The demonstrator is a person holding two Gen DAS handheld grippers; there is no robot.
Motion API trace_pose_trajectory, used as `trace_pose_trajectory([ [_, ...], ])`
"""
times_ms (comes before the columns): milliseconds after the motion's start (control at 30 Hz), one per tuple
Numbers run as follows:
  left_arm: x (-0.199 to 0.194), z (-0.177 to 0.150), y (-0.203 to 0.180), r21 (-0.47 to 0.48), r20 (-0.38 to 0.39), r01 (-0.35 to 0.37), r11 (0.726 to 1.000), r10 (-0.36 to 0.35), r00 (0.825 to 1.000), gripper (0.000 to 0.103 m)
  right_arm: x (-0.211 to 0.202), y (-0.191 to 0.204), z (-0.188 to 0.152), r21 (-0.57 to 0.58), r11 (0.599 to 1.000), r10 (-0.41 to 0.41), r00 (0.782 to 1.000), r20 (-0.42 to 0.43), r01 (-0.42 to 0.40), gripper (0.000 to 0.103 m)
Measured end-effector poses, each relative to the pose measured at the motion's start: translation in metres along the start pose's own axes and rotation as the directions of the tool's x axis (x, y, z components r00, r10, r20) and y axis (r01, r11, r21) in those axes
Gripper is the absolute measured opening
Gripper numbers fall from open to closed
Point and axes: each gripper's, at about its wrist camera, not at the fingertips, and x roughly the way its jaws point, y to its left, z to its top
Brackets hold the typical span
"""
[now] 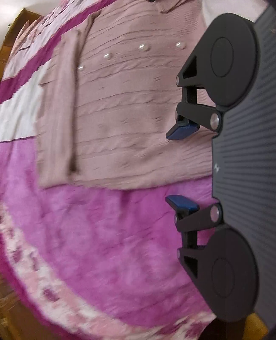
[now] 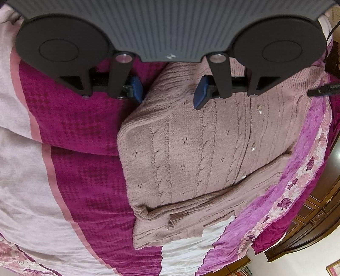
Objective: Fold small clothes
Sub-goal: 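Close both grippers on the ribbed hem of the cardigan, then lift the hem with both grippers and fold it toward the collar, open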
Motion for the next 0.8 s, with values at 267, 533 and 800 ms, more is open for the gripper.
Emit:
trace_pose_trajectory([
  [267,0.023,-0.007,-0.001,-0.102,-0.06,0.235,0.967,-0.241,0.969,0.055,0.003,-0.003,0.002,0.02,0.999,0.029,1.0,-0.007,-0.029,0.058],
  [533,0.04,-0.003,-0.005,-0.118,-0.095,0.23,0.966,-0.242,0.966,0.026,0.006,-0.01,0.003,0.052,0.997,0.063,0.998,-0.016,-0.062,0.056],
  [800,0.036,-0.005,0.002,-0.168,-0.057,0.284,0.944,-0.297,0.953,0.02,0.01,-0.011,0.001,0.05,0.997,0.064,0.998,-0.014,-0.064,0.019],
])
